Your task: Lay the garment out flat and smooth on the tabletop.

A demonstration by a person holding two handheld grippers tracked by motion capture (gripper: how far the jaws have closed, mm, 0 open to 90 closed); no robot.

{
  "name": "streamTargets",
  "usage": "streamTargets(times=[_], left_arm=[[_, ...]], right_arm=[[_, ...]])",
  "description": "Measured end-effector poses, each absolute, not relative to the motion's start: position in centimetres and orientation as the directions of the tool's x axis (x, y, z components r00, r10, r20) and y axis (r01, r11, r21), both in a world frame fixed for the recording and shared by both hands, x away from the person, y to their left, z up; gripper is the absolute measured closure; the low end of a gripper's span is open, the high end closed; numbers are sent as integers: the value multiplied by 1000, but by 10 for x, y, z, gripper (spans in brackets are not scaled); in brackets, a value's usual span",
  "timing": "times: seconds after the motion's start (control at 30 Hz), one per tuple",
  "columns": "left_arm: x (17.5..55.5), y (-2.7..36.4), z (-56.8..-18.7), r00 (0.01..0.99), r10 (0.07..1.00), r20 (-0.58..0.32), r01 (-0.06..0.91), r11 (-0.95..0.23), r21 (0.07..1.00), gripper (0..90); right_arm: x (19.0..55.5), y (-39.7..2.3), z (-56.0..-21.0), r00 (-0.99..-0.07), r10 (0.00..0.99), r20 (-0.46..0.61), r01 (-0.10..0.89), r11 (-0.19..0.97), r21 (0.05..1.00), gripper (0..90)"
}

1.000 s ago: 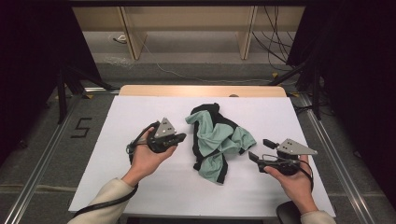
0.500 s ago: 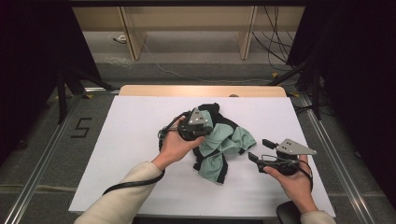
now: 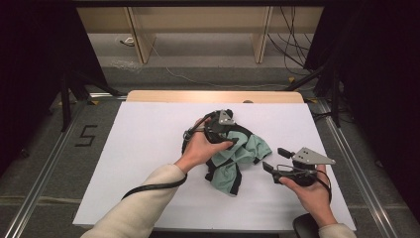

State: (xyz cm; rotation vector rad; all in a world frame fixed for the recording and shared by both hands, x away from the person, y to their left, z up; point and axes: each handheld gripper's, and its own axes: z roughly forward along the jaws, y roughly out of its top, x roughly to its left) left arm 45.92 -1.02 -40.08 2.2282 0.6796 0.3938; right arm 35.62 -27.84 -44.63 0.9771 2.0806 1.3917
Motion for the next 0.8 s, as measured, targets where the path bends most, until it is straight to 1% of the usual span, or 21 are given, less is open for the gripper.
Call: streamTargets(times=[0.03,0.1,0.17,0.23,0.3,0.4,0.47,0.5,0.53,0.57,0.6,0.63,0.67,0.8], left_arm=[[461,-14,-402,811,581,66,359,-583,728,372],[465,-19,-403,810,582,63,370,-592,716,373],[469,-22,-405,807,589,42,392,-586,709,373],[472,-25,-405,801,598,32,407,-583,703,388],[475,-26,-406,801,598,27,416,-590,692,429],[478,-28,-408,801,597,31,427,-607,670,543],[479,-28,-410,808,588,36,424,-623,658,649],[478,-28,-411,810,585,39,423,-630,652,730],[477,-27,-412,817,574,47,415,-643,643,730],[476,-27,-412,822,568,49,411,-650,639,769],[476,-25,-411,827,559,49,407,-657,635,845],[475,-24,-411,834,550,52,397,-662,635,845],[474,-22,-409,835,548,52,396,-663,635,873],[468,-14,-401,847,528,54,373,-665,647,878]], right_arm=[[356,-278,-446,-649,761,17,307,242,920,227],[356,-278,-446,-649,760,16,307,242,920,228],[356,-278,-446,-649,760,15,306,243,920,228],[356,-278,-446,-650,760,14,305,244,920,227],[356,-279,-446,-650,760,16,306,243,921,228],[356,-279,-446,-649,761,16,307,242,920,228],[356,-279,-446,-648,761,17,307,241,921,229],[356,-279,-446,-649,761,18,307,241,921,229],[356,-279,-446,-649,761,17,307,241,921,229],[356,-279,-446,-649,761,17,307,241,921,230],[356,-279,-446,-649,760,18,308,241,920,230],[356,-279,-446,-649,760,18,308,241,920,230],[356,-279,-446,-649,761,17,308,242,920,231],[356,-279,-446,-648,761,17,308,242,920,232]])
